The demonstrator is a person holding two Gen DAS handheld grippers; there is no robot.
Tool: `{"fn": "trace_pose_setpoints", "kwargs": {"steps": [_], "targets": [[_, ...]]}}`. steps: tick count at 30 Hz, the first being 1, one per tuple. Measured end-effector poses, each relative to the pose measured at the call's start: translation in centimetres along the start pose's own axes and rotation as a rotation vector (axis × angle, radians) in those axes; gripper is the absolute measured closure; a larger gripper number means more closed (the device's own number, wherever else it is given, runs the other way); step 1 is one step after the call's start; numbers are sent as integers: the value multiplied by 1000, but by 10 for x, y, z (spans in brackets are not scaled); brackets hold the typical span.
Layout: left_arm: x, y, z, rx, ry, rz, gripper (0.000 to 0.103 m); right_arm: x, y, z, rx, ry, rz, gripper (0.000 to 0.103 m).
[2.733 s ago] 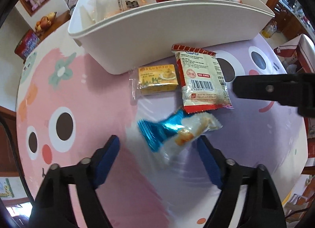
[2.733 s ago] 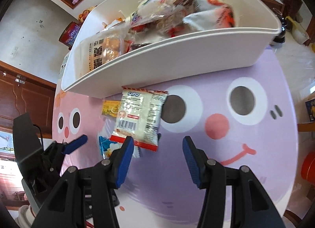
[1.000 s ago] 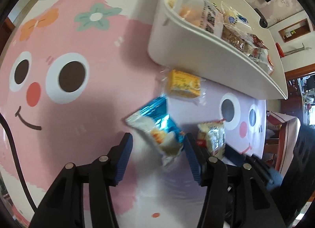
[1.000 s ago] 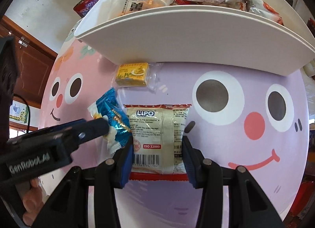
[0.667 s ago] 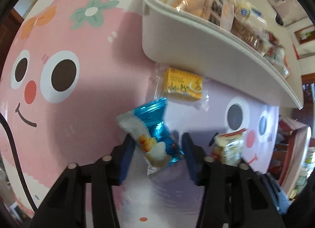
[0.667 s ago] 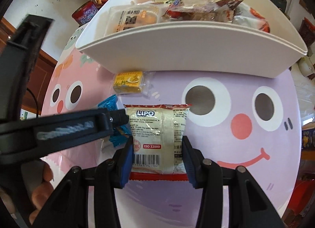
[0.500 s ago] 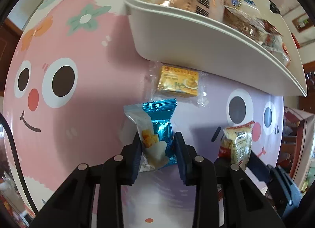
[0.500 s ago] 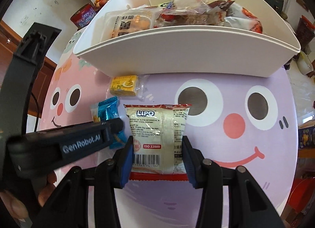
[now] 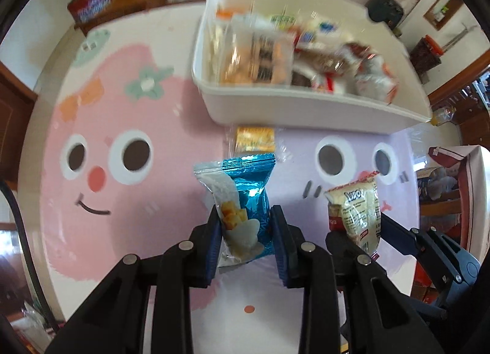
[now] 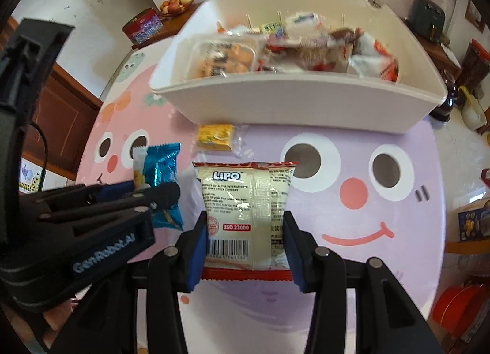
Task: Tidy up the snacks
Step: 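Carry the wafer and LIPO pack over the tray and release both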
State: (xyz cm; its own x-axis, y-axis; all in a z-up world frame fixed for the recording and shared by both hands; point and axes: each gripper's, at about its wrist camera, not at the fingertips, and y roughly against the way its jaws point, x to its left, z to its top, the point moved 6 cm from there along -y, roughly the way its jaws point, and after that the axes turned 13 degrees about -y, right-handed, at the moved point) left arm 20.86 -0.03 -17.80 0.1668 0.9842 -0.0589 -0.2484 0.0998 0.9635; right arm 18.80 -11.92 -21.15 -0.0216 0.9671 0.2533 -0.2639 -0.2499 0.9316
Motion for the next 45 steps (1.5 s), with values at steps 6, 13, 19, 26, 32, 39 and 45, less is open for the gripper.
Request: {"fn": "trace_pose_setpoints", "kwargs": {"steps": [6,13,19,26,32,39,45], "targets": [[5,65,20,-125,-24,21,74,8,48,11,-67,31,5,57],[1,132,50,-268,-57,59,74,15,115,53,-203,38,29,57],[-3,171,86,-367,-80,99,74,24,160,96,-323,65,36,57],[-7,188,131,-421,-91,138,74,26,194,145,-415,60,63,57],[-14,185,171,-445,-114,177,74,17,202,183,-451,27,72,57],[-21,162,202,-423,-120,198,74,3,187,216,-448,-1,57,57],[-21,130,218,-376,-114,205,74,-9,164,232,-409,-23,40,57]]}}
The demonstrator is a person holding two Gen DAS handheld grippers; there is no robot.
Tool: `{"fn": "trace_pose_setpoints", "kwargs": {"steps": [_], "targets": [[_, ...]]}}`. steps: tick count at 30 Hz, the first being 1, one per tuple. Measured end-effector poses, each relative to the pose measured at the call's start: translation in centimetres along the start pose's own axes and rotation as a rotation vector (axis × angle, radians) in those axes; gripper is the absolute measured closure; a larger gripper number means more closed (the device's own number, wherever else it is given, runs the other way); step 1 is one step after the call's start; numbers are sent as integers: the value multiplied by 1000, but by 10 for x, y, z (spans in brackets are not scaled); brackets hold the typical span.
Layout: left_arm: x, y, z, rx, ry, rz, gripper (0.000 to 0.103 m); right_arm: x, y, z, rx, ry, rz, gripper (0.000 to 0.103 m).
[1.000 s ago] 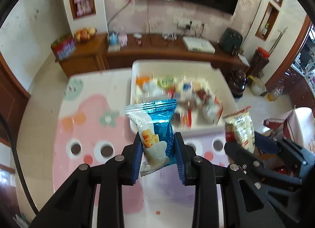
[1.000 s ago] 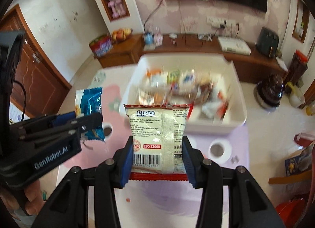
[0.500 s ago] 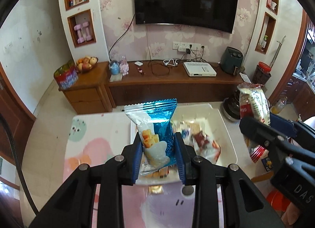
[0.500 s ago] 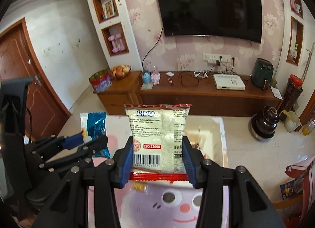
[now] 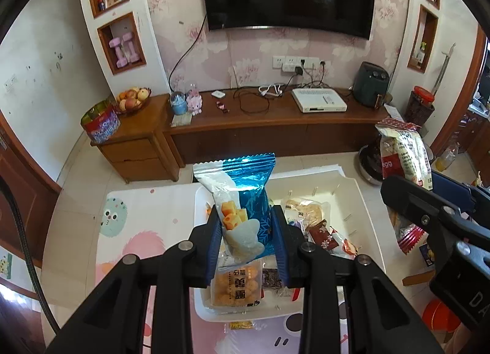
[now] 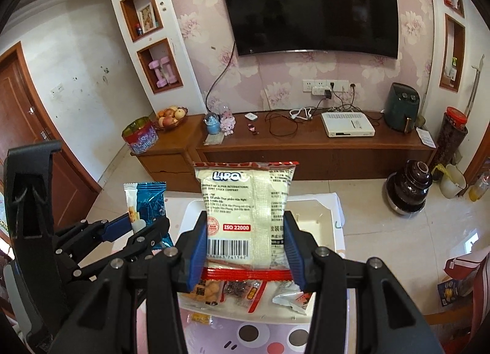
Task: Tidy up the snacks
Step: 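Carry the wafer and LIPO pack over the tray and release both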
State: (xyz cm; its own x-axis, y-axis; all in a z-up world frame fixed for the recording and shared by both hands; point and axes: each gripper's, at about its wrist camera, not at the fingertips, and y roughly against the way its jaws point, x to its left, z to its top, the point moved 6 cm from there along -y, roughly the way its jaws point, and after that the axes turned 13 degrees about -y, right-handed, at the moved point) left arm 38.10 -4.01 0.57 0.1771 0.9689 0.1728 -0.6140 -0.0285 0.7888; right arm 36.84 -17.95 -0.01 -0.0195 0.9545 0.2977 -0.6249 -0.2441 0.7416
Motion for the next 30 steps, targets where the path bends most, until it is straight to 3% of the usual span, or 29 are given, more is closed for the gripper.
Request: {"fn": "trace_pose_setpoints", "kwargs": {"steps": [9,11,12,13,20,30], "targets": [[-8,-44,-4,70,-8,-2,69,-16,-40,-3,76,-23,-30,56],[-9,-53,-7,78,-16,1,45,-19,-50,-6,102,-26,-44,56],[-9,-55,-8,80,-19,6,19,-22,-55,-9,116,-27,-54,56],[-10,-59,-10,83,-29,14,8,-25,-62,-12,136,-30,-66,55],[-14,-80,-32,148,-77,27,7,-39,-82,-33,218,-77,-94,53],[-11,-73,-45,154,-55,18,7,-41,-74,-46,235,-88,-83,53]]}}
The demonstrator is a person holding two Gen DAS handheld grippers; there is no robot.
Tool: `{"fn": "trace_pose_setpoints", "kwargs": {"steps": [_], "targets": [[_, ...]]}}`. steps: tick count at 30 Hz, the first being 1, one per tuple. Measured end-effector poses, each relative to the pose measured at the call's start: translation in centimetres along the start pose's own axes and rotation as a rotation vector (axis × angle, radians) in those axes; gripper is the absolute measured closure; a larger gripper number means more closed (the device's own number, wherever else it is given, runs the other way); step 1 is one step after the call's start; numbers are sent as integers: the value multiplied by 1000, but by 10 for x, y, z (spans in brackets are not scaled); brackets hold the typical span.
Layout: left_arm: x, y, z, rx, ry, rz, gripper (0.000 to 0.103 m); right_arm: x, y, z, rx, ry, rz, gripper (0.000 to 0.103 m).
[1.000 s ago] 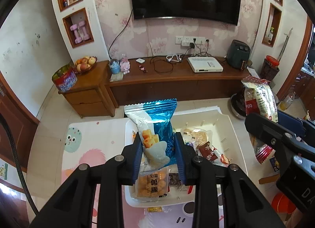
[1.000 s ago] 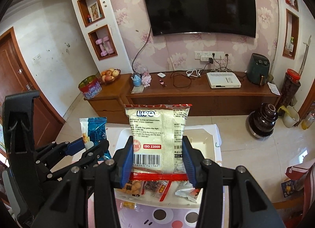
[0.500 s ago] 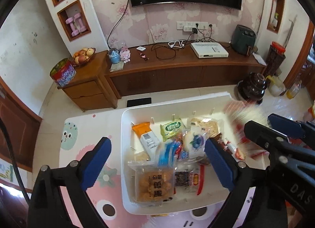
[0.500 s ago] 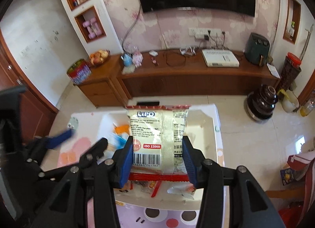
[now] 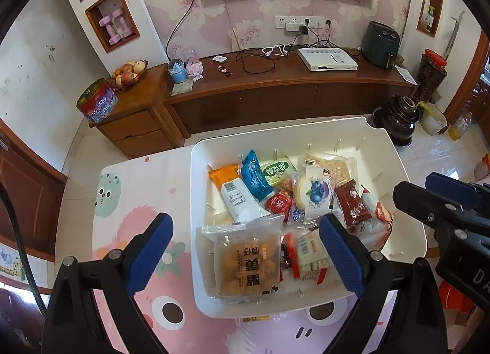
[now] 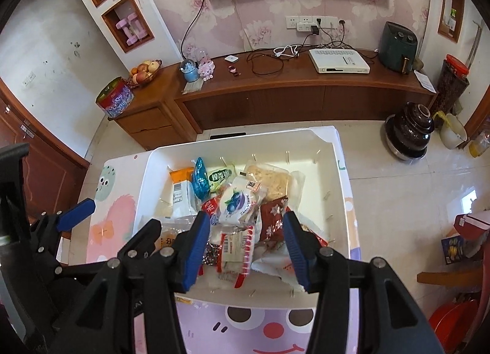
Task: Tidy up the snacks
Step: 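Carry the wafer and LIPO pack over the tray and release both, then move the right gripper to the small yellow cake pack on the table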
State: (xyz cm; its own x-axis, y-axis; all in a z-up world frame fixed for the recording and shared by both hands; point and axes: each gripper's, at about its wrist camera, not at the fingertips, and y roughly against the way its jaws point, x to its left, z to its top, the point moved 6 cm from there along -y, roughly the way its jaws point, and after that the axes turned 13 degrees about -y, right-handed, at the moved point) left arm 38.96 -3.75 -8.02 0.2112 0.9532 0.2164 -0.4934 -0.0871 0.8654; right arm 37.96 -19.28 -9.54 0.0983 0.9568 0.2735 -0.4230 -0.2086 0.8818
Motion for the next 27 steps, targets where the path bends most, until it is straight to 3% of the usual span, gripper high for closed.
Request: {"fn": "trace_pose_setpoints", "kwargs": {"steps": [13,27], "targets": [[1,33,-23,-39,0,-10,7,10,27,-27,-26,6,20,53],[35,68,-81,-80,29,8,7,31,50,-73,-69,14,50,53]]}}
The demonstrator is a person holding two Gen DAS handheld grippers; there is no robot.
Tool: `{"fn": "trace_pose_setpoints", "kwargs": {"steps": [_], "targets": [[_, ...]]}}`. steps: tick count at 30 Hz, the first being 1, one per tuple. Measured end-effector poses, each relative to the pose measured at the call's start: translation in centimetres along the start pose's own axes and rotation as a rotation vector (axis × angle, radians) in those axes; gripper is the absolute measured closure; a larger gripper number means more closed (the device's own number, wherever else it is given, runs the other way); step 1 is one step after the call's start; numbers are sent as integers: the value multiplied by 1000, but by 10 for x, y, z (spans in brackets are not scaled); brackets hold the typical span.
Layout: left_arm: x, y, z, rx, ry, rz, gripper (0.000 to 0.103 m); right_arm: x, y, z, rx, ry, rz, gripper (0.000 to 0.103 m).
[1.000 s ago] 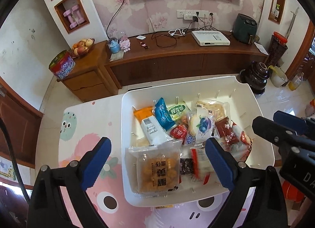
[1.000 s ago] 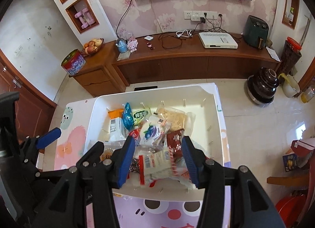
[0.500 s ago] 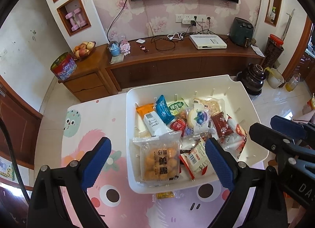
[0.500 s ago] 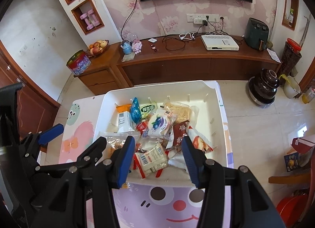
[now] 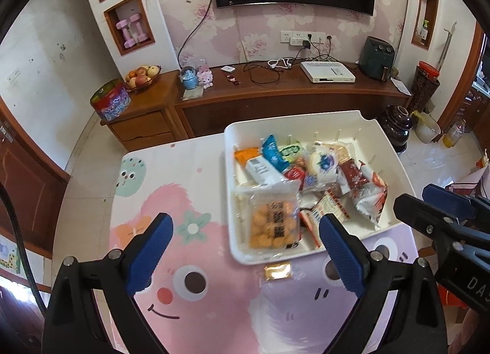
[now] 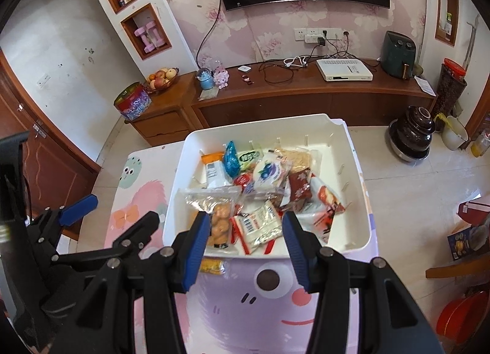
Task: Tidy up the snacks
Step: 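Move the right gripper to the small yellow cake pack on the table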
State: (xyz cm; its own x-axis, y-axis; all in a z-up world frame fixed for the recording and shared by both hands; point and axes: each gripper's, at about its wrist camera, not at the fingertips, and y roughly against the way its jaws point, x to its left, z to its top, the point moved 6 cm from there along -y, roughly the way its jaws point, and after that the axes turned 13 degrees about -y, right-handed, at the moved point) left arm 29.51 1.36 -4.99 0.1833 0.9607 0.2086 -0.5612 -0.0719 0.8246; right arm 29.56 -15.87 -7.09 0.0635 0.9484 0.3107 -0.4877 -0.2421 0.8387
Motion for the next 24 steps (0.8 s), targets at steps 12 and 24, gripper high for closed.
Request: {"fn": "trace_pose_setpoints", "kwargs": {"steps": [12,24], "targets": [[39,-18,-85,65,71,22,7,24,-36,-82,72,103,20,53],[67,-70,-166,214,191,17,7,38,-121,-132,153,142,29,48]]}}
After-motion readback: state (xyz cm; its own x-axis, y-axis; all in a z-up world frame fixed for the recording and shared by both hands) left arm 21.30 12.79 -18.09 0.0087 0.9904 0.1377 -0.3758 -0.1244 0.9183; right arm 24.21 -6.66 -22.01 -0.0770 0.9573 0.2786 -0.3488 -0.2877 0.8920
